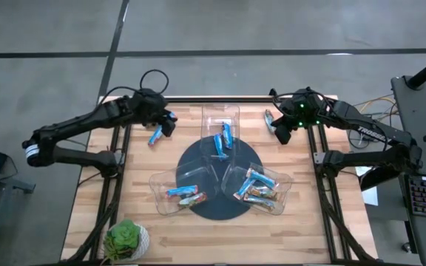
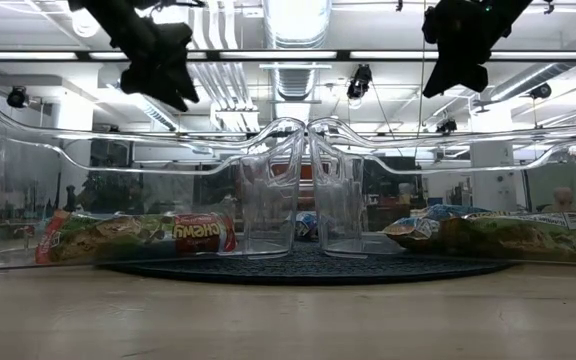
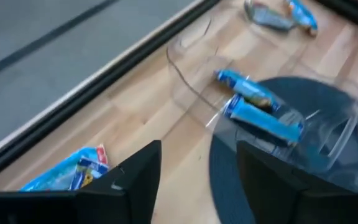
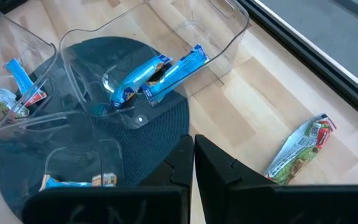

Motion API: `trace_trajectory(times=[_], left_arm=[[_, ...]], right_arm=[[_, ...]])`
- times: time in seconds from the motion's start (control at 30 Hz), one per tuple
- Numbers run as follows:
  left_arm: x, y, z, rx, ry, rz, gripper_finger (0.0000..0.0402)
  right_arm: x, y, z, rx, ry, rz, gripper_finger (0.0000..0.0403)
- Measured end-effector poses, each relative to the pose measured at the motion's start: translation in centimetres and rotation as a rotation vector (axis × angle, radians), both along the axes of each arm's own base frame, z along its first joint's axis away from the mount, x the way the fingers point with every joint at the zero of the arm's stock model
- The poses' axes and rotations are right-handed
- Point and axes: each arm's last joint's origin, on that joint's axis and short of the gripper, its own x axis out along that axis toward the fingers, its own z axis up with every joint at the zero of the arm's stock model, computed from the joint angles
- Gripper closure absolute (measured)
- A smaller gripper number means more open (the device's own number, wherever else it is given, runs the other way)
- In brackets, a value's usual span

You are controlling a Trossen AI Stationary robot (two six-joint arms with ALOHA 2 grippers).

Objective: Pick and place Granola Bars by type
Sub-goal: Put the red granola bar into the left transparent bin

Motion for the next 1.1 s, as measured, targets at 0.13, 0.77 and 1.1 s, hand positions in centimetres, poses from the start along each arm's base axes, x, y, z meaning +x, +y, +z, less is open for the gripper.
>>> trace_trajectory(times=[0.13,0.77,1.1], left_arm=[[0.2,0.1,-0.6,-0.020,0.053,0.004,0.0205],[1.0,1.5,-5.9,-0.179,0.484,0.164,0.0204],[1.2,3.7,-8.4,-0.270,0.600,0.228,0.0204]], right_arm=[[0.0,0.0,0.0,0.000,-0.001,0.000,0.0394],[0.0,0.0,0.0,0.011,-0.005,-0.010,0.0394],[0.0,0.0,0.0,0.012,-0.005,-0.009,0.0394]])
